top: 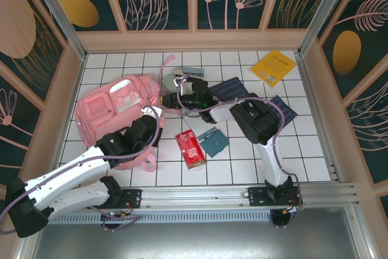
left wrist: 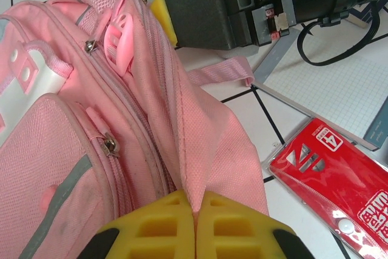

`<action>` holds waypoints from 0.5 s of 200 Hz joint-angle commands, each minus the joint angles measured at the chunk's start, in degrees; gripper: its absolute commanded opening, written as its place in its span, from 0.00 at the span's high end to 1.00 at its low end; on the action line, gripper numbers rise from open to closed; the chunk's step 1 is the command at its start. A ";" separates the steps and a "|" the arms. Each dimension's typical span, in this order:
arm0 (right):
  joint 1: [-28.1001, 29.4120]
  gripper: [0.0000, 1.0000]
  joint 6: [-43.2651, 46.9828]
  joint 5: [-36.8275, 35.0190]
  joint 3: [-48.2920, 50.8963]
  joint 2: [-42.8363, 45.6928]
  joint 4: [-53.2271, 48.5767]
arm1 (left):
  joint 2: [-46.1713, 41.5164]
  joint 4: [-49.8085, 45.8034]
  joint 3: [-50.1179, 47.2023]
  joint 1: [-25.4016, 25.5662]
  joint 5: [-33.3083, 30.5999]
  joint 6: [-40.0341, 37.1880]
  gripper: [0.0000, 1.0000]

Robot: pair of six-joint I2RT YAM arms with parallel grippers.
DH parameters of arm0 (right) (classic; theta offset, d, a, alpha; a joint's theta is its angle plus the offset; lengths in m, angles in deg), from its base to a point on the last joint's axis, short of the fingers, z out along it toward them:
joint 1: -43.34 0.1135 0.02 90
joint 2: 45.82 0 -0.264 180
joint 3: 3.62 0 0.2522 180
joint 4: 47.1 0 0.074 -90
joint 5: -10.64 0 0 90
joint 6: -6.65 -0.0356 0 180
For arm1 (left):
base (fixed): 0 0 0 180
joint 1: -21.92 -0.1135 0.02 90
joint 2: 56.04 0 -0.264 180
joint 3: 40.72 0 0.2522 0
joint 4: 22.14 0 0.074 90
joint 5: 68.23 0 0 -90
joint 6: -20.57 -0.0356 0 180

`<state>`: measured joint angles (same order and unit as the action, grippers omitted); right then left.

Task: Pack books, pencil case, and school supplies into a backpack

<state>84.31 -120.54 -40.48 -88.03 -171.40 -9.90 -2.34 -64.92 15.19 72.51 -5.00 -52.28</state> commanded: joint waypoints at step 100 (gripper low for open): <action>0.05 0.87 2.29 -3.22 2.26 1.78 3.07 | -0.79 3.20 1.88 0.03 -0.63 -0.66 1.00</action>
<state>84.31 -119.42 -41.73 -87.73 -171.64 -9.50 -2.34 -64.89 15.19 72.51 -5.04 -52.28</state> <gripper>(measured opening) 0.189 0.074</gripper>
